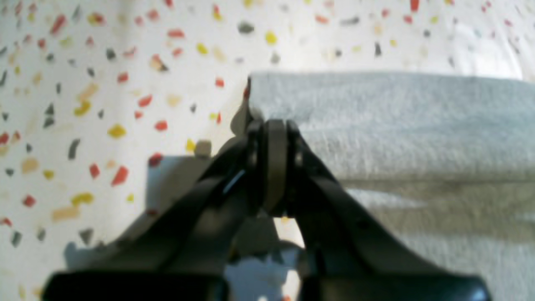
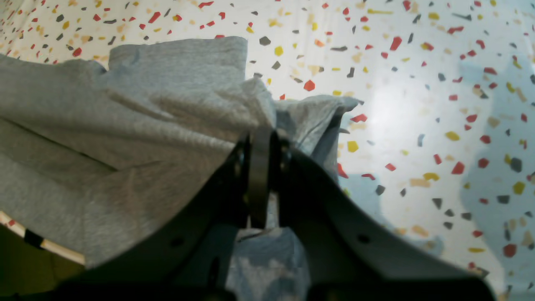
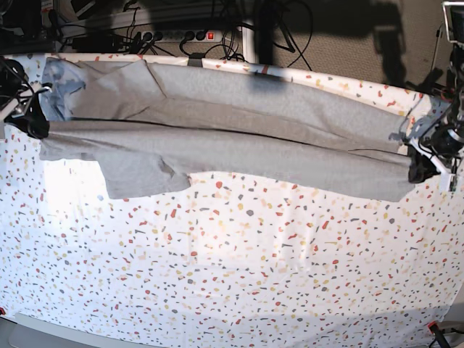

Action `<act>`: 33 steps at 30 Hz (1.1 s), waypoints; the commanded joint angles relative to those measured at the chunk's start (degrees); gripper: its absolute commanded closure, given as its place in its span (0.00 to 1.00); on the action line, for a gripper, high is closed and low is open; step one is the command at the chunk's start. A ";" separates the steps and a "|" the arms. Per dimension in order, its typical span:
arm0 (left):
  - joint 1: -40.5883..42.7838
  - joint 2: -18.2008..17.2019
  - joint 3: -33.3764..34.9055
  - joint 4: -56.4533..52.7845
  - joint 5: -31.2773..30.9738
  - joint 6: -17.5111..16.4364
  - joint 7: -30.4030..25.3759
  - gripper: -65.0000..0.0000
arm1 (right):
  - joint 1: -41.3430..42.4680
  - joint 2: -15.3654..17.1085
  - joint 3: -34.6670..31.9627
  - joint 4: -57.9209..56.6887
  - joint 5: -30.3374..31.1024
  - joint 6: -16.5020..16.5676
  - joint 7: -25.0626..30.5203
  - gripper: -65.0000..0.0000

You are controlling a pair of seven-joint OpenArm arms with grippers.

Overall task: Fold the T-shirt properly
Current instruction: 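Lift the hem edge and fold it over toward the collar with both grippers, then release the folded hem and raise both grippers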

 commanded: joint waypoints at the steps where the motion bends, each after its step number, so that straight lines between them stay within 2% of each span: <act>1: -0.63 -1.40 -0.50 0.94 -0.83 0.02 -2.32 1.00 | -0.15 0.68 0.87 1.11 0.50 0.15 1.40 1.00; 6: 0.83 -1.38 -0.50 0.92 2.86 0.04 -2.29 1.00 | -1.92 -1.60 0.90 1.16 0.20 0.17 0.94 1.00; 13: 1.16 -1.38 -0.50 0.92 3.82 0.07 -2.32 1.00 | -1.97 -6.40 0.79 1.14 -9.86 0.90 0.94 1.00; 16: 1.20 -1.38 -0.50 0.92 3.82 0.04 -2.23 1.00 | -1.92 -6.84 0.79 1.14 -10.27 0.87 -0.28 0.99; 17: 1.18 -1.38 -0.50 0.92 3.82 0.07 -1.84 1.00 | -1.77 -6.82 0.79 1.14 -10.25 0.83 -0.39 0.87; 20: 1.18 -1.40 -0.50 0.92 3.76 0.09 -1.11 0.63 | -1.09 -6.78 0.79 1.14 -9.62 0.74 -0.31 0.51; 22: 1.16 -1.40 -0.50 0.92 3.76 0.20 -0.98 0.48 | 0.44 -6.80 0.79 1.16 -9.64 0.74 -0.35 0.39; 27: 0.96 -2.29 -0.50 0.94 3.74 0.26 -1.03 0.46 | 7.34 -6.84 0.74 1.16 -9.40 0.66 -2.12 0.38; 30: 0.33 -3.15 -0.50 1.03 3.61 2.16 -1.03 0.46 | 14.36 -6.84 -0.79 1.07 -7.39 0.46 -11.06 0.38; 32: -0.22 -3.10 -0.50 1.05 3.54 4.50 -1.05 0.46 | 19.80 -6.82 -3.45 0.63 -6.38 0.46 -17.62 0.38; 33: -0.48 -3.08 -0.48 1.05 3.10 4.55 -1.05 0.46 | 22.12 -6.75 -5.31 0.46 -6.36 0.11 -19.28 0.38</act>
